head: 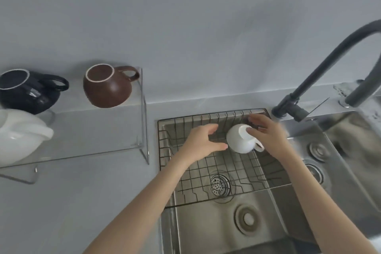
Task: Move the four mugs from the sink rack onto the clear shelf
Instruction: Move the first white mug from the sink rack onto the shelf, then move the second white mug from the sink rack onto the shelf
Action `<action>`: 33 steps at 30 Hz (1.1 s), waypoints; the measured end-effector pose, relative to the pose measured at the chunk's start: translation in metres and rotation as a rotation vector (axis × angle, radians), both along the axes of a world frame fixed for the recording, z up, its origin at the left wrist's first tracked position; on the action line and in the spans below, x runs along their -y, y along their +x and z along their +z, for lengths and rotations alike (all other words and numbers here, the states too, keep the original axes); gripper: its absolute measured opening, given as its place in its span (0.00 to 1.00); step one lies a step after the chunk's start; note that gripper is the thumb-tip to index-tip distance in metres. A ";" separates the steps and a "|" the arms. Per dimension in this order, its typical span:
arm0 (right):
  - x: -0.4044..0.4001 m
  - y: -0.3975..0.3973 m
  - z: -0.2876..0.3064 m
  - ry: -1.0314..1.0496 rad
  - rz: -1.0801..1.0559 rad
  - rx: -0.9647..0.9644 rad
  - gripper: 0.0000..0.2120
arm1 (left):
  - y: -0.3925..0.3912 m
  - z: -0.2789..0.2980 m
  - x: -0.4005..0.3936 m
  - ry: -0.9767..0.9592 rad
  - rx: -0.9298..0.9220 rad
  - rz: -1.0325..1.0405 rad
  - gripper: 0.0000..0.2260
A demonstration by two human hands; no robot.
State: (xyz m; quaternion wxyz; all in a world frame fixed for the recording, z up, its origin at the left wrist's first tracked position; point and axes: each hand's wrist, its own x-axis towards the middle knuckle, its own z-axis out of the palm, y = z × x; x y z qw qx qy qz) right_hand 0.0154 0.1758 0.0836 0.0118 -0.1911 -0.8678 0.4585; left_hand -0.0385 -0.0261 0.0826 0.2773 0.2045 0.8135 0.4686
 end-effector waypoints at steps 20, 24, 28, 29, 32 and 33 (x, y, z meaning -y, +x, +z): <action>-0.033 -0.004 -0.125 0.191 -0.180 0.098 0.44 | -0.036 -0.134 -0.107 -0.053 -0.058 -0.018 0.42; -0.031 -0.002 -0.117 0.143 -0.213 0.110 0.46 | -0.036 -0.121 -0.098 -0.034 -0.092 -0.033 0.38; -0.016 -0.004 -0.081 0.097 -0.188 0.052 0.47 | -0.035 -0.086 -0.072 -0.005 -0.186 -0.005 0.36; -0.012 -0.006 -0.069 0.080 -0.181 0.031 0.47 | -0.035 -0.074 -0.065 -0.001 -0.227 0.010 0.35; 0.009 -0.017 -0.018 0.069 -0.092 -0.077 0.46 | -0.033 -0.025 -0.035 0.008 -0.374 0.103 0.34; 0.018 -0.021 0.000 0.073 -0.050 -0.117 0.47 | -0.032 -0.007 -0.023 0.021 -0.414 0.151 0.34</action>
